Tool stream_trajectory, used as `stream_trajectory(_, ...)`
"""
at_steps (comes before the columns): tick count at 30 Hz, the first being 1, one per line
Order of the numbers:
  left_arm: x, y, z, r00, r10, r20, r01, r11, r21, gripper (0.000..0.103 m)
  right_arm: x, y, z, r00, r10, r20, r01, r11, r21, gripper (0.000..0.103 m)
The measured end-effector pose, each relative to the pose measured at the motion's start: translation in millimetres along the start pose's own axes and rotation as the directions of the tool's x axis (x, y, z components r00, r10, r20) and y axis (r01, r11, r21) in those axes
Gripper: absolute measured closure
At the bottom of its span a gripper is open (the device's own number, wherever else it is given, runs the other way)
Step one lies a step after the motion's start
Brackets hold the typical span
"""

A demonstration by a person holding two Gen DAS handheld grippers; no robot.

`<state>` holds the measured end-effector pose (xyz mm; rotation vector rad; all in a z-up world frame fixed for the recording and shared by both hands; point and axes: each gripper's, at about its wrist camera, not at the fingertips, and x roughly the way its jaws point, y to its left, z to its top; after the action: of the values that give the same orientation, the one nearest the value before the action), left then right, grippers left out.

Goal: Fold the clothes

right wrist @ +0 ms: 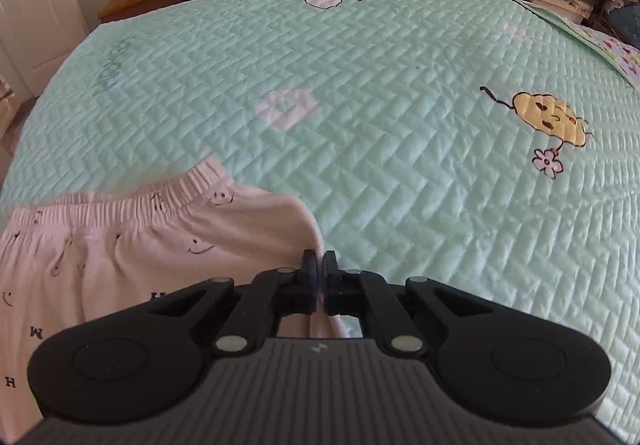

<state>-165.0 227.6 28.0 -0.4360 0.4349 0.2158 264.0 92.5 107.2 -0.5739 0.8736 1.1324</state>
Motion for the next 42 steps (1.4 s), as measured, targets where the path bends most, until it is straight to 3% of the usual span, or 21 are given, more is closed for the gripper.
stream_trajectory(4, 0, 1, 0, 1.0, -0.001, -0.001, 0.001, 1.0, 0.002, 0.001, 1, 0, -2, 0.999, -0.053, 0.0, 0.053, 0.998, -0.024, 0.098)
stream_trajectory(7, 1, 4, 0, 1.0, -0.004, -0.001, 0.004, 1.0, -0.008, 0.001, -8, 5, -4, 0.996, -0.087, 0.008, 0.087, 0.995, -0.052, 0.078)
stream_trajectory(9, 1, 4, 0, 1.0, -0.006, -0.001, 0.006, 1.0, -0.011, 0.001, -24, 14, 2, 0.993, -0.086, 0.08, 0.091, 0.993, -0.07, 0.072)
stream_trajectory(12, 1, 4, 0, 1.0, -0.008, -0.002, 0.008, 1.0, -0.013, 0.001, -14, 34, 14, 0.996, -0.04, 0.08, 0.05, 0.989, -0.14, 0.062)
stream_trajectory(16, 0, 7, 0, 1.0, -0.009, -0.003, 0.009, 1.0, -0.022, 0.001, 0, 60, 29, 0.997, 0.013, 0.072, 0.003, 0.974, -0.229, 0.063)
stream_trajectory(18, -1, 10, 0, 1.0, -0.011, -0.003, 0.011, 0.999, -0.032, 0.001, 13, 66, 32, 0.999, 0.001, 0.053, 0.012, 0.97, -0.241, 0.063)
stream_trajectory(19, -1, 10, 0, 1.0, -0.012, -0.002, 0.012, 0.999, -0.036, 0.001, 16, 66, 33, 0.999, 0.008, 0.038, 0.002, 0.971, -0.241, 0.066)
stream_trajectory(21, 0, 11, 0, 1.0, -0.014, -0.003, 0.014, 0.999, -0.043, 0.001, 21, 65, 36, 0.999, 0.041, -0.002, -0.04, 0.972, -0.231, 0.085)
stream_trajectory(22, 0, 11, 0, 1.0, -0.014, -0.004, 0.014, 0.999, -0.043, 0.001, 23, 65, 37, 0.999, 0.039, -0.012, -0.041, 0.973, -0.228, 0.09)
stream_trajectory(28, 0, 15, 0, 1.0, -0.013, -0.003, 0.013, 0.998, -0.059, 0.001, 21, 48, 50, 0.995, -0.06, 0.078, 0.072, 0.986, -0.151, 0.094)
stream_trajectory(30, 0, 16, 0, 1.0, -0.012, -0.004, 0.011, 0.998, -0.06, 0.001, 24, 46, 46, 0.995, -0.056, 0.078, 0.065, 0.99, -0.125, 0.093)
stream_trajectory(33, 1, 15, 0, 1.0, -0.01, -0.005, 0.01, 0.998, -0.058, 0.001, 23, 55, 36, 0.99, -0.093, 0.106, 0.106, 0.987, -0.119, 0.085)
stream_trajectory(36, 0, 16, 0, 1.0, -0.008, -0.005, 0.008, 0.998, -0.06, 0.001, -7, 46, 29, 0.974, -0.105, 0.199, 0.109, 0.994, -0.008, 0.066)
stream_trajectory(38, 0, 17, 0, 1.0, -0.006, -0.006, 0.006, 0.998, -0.066, 0.001, -37, 36, 18, 0.958, -0.117, 0.26, 0.105, 0.993, 0.061, 0.061)
stream_trajectory(40, 0, 16, 1, 1.0, -0.006, -0.006, 0.006, 0.998, -0.067, 0.001, -69, 26, -5, 0.948, -0.167, 0.27, 0.145, 0.984, 0.102, 0.044)
stream_trajectory(42, 0, 14, 0, 1.0, -0.008, -0.005, 0.008, 0.998, -0.062, 0.001, -91, 14, -33, 0.948, -0.217, 0.232, 0.196, 0.974, 0.11, 0.037)
